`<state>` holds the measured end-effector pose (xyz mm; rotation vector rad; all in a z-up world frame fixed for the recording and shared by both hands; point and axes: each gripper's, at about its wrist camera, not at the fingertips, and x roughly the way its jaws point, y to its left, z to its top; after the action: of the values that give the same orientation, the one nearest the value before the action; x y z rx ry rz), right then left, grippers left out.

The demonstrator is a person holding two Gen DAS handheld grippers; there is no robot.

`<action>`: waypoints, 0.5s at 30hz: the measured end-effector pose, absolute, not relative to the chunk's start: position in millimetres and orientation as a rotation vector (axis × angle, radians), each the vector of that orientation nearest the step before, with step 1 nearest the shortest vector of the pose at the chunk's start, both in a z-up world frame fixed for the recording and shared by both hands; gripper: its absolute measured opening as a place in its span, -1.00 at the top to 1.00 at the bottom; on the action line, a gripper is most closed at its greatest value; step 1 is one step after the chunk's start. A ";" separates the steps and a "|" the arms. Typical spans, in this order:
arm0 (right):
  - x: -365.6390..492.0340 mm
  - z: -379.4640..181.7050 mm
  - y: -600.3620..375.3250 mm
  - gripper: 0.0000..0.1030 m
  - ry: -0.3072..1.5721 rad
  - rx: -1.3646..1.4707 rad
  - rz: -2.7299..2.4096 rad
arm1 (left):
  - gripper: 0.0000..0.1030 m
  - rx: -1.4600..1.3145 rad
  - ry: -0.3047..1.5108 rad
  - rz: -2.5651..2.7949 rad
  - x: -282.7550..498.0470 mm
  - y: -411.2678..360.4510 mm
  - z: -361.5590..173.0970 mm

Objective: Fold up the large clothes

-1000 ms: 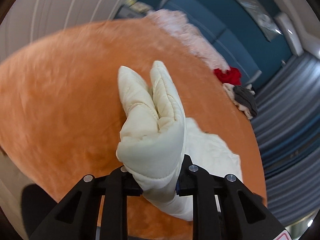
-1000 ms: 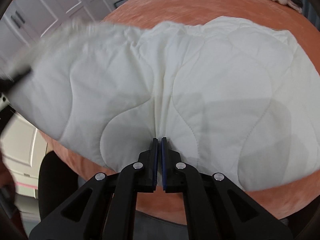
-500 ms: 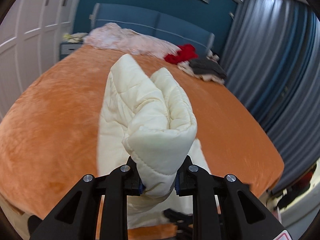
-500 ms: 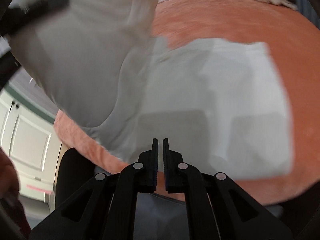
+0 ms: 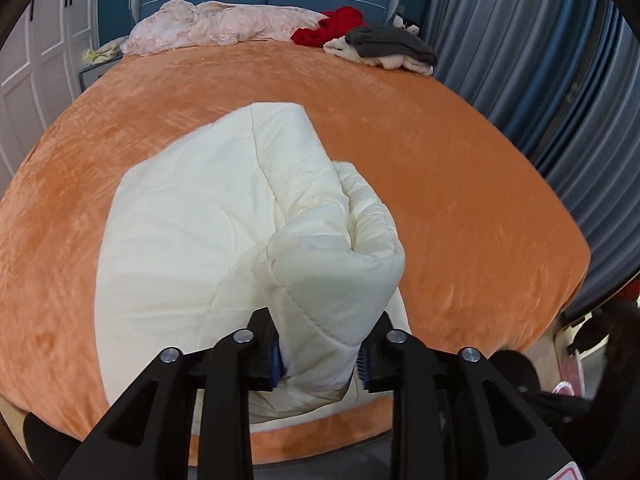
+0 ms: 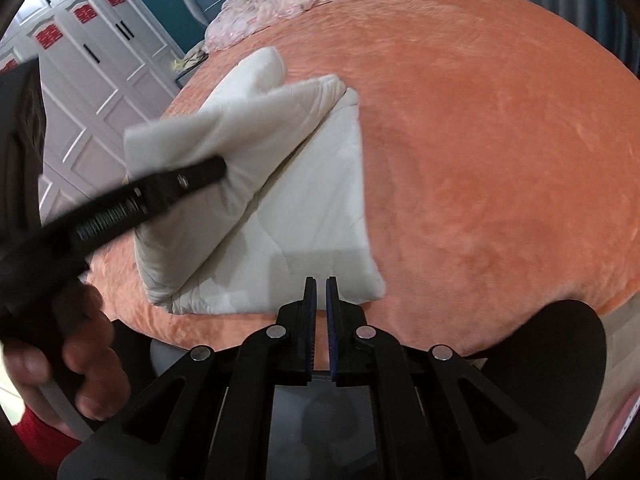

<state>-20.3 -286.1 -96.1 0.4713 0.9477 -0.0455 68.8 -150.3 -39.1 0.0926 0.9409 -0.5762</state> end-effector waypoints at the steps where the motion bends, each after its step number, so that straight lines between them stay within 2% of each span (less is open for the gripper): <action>1: -22.0 -94.3 -288.6 0.71 0.944 0.468 -0.050 | 0.29 0.104 0.933 -0.574 64.4 -152.0 -38.4; 2: -24.1 -88.6 -290.5 0.47 0.930 0.460 -0.057 | 0.20 0.118 0.922 -0.579 58.1 -150.4 -35.8; 3: -23.3 -82.0 -289.7 0.38 0.918 0.453 -0.063 | -0.06 0.121 0.913 -0.596 52.6 -147.8 -32.0; 4: -24.1 -72.7 -290.1 0.32 0.897 0.440 -0.067 | -0.32 0.117 0.906 -0.614 48.6 -145.2 -28.4; 6: -21.4 -56.2 -292.1 0.30 0.865 0.425 -0.062 | -0.51 0.096 0.882 -0.661 33.7 -128.3 -15.7; 7: -21.5 -49.2 -292.1 0.21 0.848 0.422 -0.059 | -0.61 0.090 0.874 -0.668 29.7 -121.3 -11.4; 10: -15.7 -26.4 -291.3 -0.05 0.795 0.419 -0.034 | -0.63 0.060 0.891 -0.659 18.4 -86.7 -6.2; 15: 13.9 -5.1 -271.5 -0.12 0.765 0.428 0.064 | -0.63 -0.008 0.967 -0.506 31.4 -35.7 -28.3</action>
<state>13.9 -271.5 -5.1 0.4283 0.7648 0.0641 31.4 -35.7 -28.3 -0.0075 0.9673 -0.5058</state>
